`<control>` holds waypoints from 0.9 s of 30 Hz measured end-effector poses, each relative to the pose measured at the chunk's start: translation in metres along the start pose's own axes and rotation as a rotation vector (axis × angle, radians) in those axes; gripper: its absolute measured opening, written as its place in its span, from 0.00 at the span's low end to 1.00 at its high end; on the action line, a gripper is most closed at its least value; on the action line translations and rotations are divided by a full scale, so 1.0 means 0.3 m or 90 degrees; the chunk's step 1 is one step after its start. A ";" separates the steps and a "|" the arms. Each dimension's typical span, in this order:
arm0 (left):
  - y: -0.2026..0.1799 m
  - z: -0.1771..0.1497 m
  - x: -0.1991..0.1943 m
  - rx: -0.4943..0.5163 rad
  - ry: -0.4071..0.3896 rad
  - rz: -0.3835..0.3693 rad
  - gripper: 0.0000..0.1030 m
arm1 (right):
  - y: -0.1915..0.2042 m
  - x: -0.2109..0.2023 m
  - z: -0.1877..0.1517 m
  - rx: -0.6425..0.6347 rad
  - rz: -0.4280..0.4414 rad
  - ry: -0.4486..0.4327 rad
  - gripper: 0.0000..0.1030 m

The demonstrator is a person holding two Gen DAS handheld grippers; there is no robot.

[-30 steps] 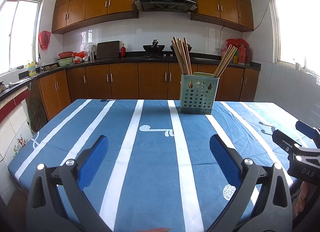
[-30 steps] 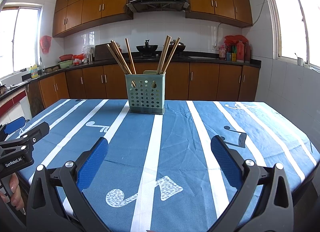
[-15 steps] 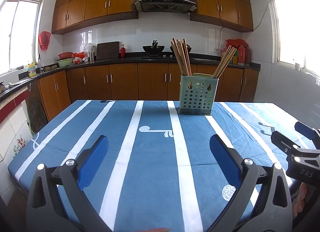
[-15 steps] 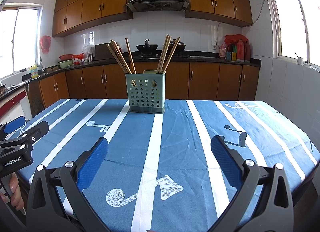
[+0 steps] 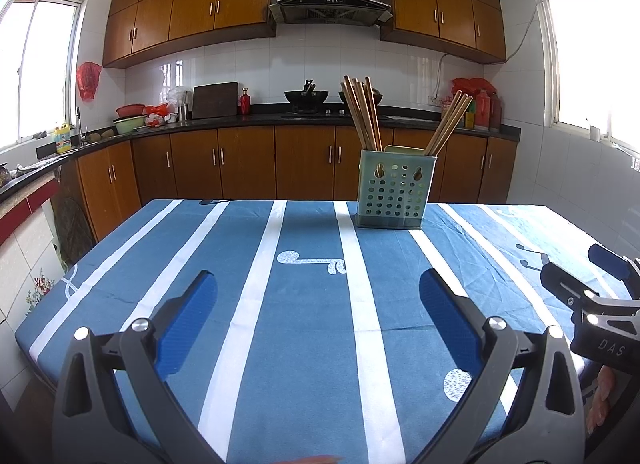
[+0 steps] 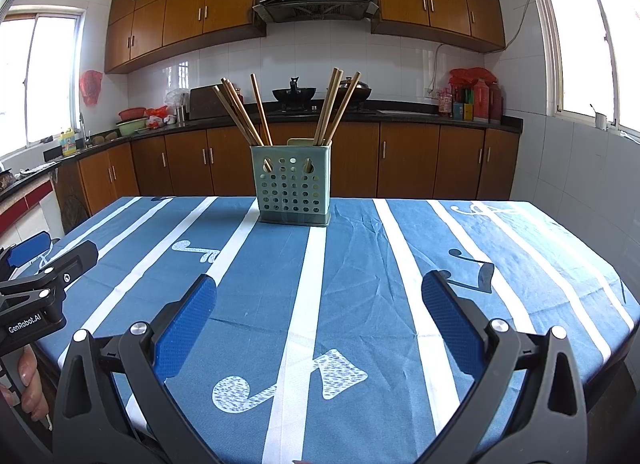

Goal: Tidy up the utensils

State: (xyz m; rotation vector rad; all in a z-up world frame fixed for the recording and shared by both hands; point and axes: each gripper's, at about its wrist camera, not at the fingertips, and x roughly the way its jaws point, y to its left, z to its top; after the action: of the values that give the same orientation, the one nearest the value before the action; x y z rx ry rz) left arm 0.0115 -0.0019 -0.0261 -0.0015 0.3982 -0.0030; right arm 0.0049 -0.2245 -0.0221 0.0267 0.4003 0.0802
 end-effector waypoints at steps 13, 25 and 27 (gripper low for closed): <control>0.001 0.001 0.000 -0.001 0.000 0.000 0.96 | 0.000 0.001 -0.001 0.000 0.000 0.001 0.98; 0.002 -0.003 0.006 -0.001 -0.001 -0.002 0.96 | 0.000 0.000 0.000 0.000 0.000 0.001 0.98; 0.003 -0.005 0.004 -0.002 -0.001 0.000 0.96 | 0.000 0.000 0.000 0.001 0.000 0.001 0.98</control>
State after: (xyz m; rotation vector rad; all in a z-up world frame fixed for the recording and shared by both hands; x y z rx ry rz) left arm 0.0120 -0.0009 -0.0280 -0.0049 0.3963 -0.0026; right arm 0.0050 -0.2246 -0.0221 0.0276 0.4014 0.0809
